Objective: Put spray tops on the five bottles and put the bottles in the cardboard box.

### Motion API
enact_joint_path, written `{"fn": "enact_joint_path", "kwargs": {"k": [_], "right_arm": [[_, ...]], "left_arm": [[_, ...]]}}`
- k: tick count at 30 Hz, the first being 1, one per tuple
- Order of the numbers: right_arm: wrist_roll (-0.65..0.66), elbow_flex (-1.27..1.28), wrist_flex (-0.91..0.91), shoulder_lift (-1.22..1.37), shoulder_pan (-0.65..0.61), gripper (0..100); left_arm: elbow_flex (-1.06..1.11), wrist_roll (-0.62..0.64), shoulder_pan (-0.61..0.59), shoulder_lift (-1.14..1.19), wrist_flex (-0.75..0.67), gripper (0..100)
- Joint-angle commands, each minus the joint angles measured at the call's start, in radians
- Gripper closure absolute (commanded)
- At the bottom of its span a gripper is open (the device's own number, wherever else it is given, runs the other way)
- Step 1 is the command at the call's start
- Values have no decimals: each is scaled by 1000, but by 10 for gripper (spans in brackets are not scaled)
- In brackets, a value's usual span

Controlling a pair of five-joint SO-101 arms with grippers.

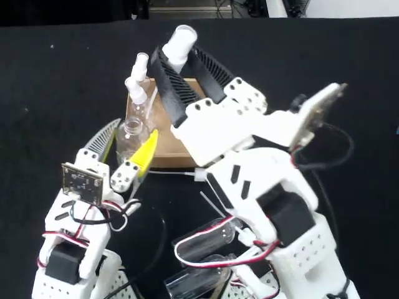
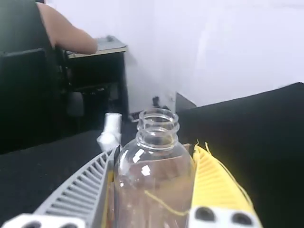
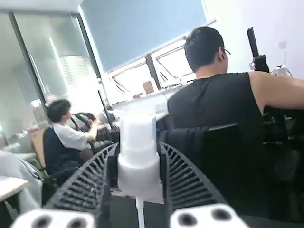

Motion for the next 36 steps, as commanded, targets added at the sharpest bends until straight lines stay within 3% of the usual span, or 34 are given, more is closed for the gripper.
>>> {"fn": "enact_joint_path", "kwargs": {"k": [1, 9, 36], "right_arm": [[52, 4, -38, -30, -20, 973], [52, 25, -46, -33, -20, 973], [58, 209, -117, -33, -86, 973]], "left_arm": [[15, 14, 38, -5, -68, 960], [127, 14, 39, -6, -250, 960], [128, 11, 41, -6, -253, 963]]}}
